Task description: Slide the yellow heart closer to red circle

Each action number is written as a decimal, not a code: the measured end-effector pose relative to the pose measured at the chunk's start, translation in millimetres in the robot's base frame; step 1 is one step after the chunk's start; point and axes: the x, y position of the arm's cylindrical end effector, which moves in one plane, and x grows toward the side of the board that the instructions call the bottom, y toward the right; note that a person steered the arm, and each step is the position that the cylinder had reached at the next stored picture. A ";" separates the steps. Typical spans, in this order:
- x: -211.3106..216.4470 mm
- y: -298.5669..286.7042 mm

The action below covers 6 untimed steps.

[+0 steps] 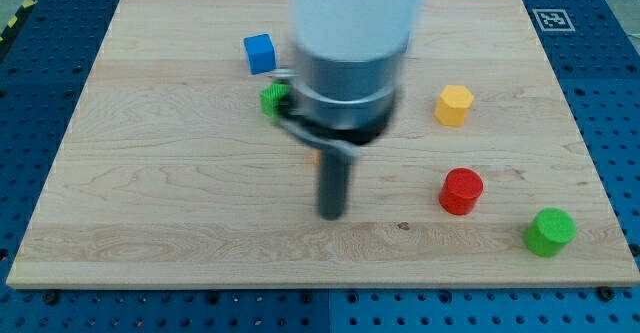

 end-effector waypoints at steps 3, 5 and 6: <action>-78.1 -16.8; -72.1 63.5; -53.4 85.4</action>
